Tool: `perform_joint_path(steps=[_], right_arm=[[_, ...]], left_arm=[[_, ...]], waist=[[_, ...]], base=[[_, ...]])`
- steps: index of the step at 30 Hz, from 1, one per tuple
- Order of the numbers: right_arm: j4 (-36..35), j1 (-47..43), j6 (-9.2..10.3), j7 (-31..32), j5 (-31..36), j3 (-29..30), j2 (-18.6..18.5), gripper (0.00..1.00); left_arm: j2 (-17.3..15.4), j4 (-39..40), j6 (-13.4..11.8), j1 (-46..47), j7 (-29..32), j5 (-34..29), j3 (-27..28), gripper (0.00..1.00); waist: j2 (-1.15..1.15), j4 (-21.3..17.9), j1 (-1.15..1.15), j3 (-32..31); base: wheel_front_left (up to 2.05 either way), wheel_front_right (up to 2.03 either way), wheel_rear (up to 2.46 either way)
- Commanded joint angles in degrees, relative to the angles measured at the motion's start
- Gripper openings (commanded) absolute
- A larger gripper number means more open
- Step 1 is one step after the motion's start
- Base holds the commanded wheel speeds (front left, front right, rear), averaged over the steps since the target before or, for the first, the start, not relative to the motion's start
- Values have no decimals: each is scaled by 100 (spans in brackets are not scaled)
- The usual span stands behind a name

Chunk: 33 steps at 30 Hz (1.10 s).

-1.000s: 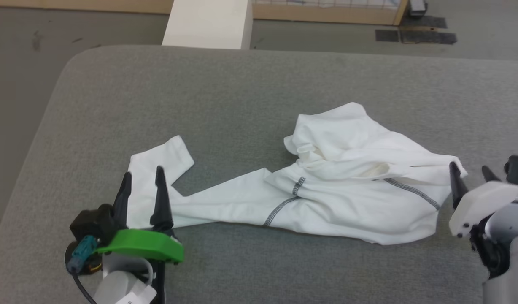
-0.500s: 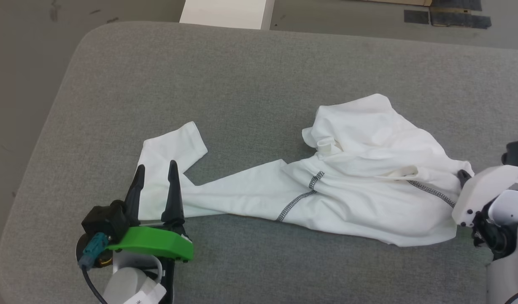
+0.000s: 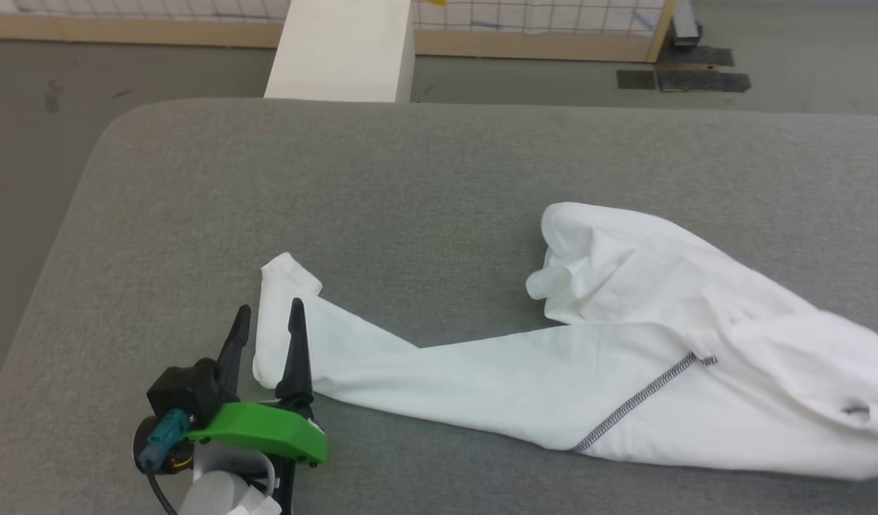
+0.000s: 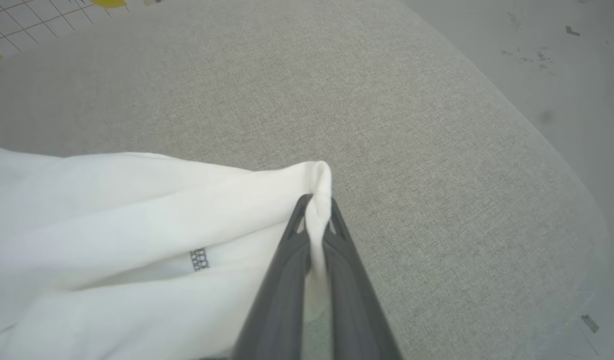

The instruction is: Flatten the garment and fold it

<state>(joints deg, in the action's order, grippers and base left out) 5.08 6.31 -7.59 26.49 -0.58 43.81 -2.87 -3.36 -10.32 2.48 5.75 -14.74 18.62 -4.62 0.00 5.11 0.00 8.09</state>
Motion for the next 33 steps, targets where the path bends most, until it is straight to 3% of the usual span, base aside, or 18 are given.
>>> perform_joint_path(steps=[1, 2, 3, 7, 11, 17, 26, 33], right_arm=[[116, -156, 10, 89, -71, 13, 0, 0], [188, -243, 10, 133, -100, -28, 0, 22], [250, -341, 10, 132, -146, -95, 0, 100], [207, -515, 10, -507, -359, -510, 0, 100], [-85, -716, 10, -1425, -370, -1423, 0, 100], [-508, -805, 10, -2309, -546, -2557, 0, 100], [-609, -755, 10, -2494, -667, -3323, 0, 100], [-535, -655, 10, -2548, -752, -3475, 0, 100]], left_arm=[[26, -27, 39, -57, -26, -102, -8, 100], [28, -42, 48, -67, -26, -109, -18, 100], [29, -57, 61, -77, -26, -114, -32, 100], [34, -112, 125, -100, -26, -148, -128, 100], [21, -257, 251, 7, 42, -263, -483, 100], [-59, -558, 440, 633, 790, -520, -1400, 100], [-141, -1424, 498, 1703, 2727, -268, -2599, 100], [-220, -1904, 499, 2117, 3923, -49, -2756, 100]], waist=[[0, -174, 0, -147], [0, -203, 0, -166], [0, -233, 0, -184], [0, -345, 0, -243], [0, -422, 0, -262], [0, -584, 0, -150], [0, -866, 0, 85], [0, -987, 0, 207]], base=[[0, 0, 0], [0, 0, 0], [0, 0, 0], [0, 0, 0], [0, 0, 0], [0, 0, 0], [0, 0, 0], [0, 0, 0]])
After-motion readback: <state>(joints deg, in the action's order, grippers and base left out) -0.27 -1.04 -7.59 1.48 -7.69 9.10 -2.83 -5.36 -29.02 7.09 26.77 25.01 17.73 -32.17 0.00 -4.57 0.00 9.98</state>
